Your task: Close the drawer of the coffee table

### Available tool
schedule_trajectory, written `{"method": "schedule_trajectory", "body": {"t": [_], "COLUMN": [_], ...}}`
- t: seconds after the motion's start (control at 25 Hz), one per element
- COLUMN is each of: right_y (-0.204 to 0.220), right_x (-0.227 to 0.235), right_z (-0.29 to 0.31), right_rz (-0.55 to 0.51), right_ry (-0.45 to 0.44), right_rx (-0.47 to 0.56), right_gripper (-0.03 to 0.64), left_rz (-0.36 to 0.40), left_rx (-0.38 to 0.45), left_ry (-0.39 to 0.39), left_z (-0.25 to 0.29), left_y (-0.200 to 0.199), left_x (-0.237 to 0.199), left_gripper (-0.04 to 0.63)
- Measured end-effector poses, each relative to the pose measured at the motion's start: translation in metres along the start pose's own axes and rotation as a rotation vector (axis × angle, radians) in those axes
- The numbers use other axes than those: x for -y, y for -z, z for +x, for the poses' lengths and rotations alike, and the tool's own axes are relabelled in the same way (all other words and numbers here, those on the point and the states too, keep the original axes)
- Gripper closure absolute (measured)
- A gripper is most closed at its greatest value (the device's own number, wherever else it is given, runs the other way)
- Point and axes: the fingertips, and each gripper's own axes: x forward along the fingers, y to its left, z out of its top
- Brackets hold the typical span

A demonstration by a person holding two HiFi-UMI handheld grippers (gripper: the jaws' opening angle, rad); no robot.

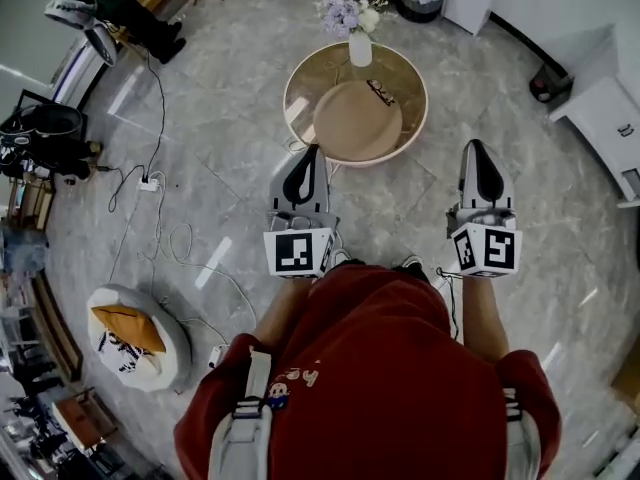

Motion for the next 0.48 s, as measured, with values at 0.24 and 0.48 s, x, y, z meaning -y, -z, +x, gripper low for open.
{"method": "schedule_trajectory", "body": {"t": [0.24, 0.48], "right_y": [-0.008, -0.006], "right_x": [-0.016, -0.012], "right_z": [-0.002, -0.007], "right_rz": [-0.041, -0.014], "right_ry": [0.014, 0.018], "right_rx": [0.028, 0.014], "right_gripper": [0.592, 0.592], "left_rz": [0.09, 0.065], "left_rx": [-0.016, 0.025], "left_ry": [-0.005, -0.009], "left_z": [-0.011, -0.01], "left_y": [0.0, -0.007], "left_x": [-0.01, -0.005], "left_gripper": [0.583, 0.583]}}
